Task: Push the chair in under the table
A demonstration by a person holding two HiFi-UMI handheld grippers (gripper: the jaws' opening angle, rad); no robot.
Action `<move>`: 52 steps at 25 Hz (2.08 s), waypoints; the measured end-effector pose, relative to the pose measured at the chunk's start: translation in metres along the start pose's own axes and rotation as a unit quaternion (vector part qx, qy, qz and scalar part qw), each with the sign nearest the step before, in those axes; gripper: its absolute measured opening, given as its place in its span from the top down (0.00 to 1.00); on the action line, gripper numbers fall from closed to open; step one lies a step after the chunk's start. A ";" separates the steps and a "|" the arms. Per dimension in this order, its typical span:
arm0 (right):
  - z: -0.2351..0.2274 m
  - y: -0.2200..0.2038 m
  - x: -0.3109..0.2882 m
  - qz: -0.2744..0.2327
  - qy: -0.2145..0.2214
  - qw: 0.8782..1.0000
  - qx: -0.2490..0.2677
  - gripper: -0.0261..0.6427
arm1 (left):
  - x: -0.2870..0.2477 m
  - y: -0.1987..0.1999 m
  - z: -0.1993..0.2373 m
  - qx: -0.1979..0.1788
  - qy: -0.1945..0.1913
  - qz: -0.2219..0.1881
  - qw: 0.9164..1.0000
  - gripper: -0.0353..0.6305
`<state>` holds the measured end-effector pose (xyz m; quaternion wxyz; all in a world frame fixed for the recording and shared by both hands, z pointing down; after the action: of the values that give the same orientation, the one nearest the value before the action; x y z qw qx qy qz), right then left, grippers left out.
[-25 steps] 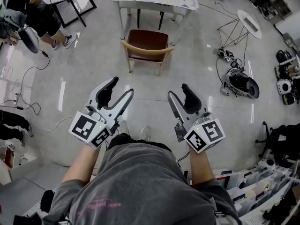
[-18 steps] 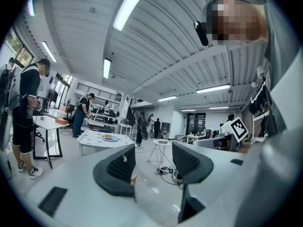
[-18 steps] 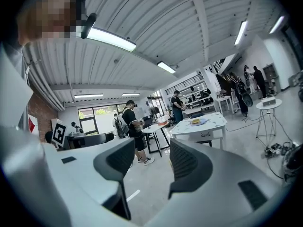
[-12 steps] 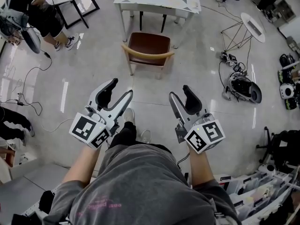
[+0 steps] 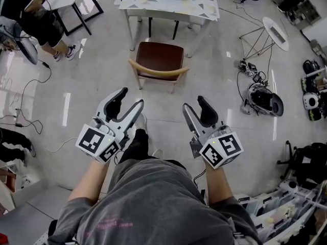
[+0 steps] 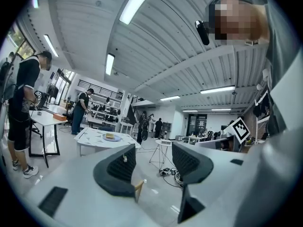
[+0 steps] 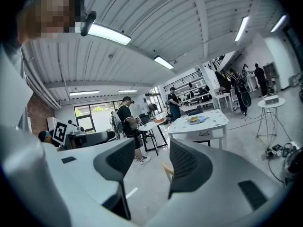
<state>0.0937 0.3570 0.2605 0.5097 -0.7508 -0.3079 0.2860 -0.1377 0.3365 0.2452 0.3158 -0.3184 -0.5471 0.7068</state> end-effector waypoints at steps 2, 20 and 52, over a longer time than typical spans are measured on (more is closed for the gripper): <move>-0.011 0.002 -0.019 0.003 -0.003 1.000 -0.001 0.64 | -0.017 0.002 0.016 0.001 -0.004 0.002 1.000 0.59; -0.072 0.037 -0.175 0.025 -0.038 0.999 -0.016 0.64 | -0.129 0.031 0.154 0.019 -0.034 0.024 0.999 0.60; -0.151 0.033 -0.275 0.055 -0.085 0.994 -0.040 0.64 | -0.230 0.015 0.251 0.027 -0.055 0.075 0.995 0.60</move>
<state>0.0331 0.0512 0.3094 0.4346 -0.7594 -0.3193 0.3640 -0.2012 0.0075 0.3047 0.2398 -0.3105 -0.5192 0.7593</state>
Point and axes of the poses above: the fingertips, and each gripper's own axes: x backward along the fingers, z to its left, y out of its top, the point moved 5 cm from there along x, backward along the fingers, and after that the axes turned 7 degrees about y, right-handed, at the moved point
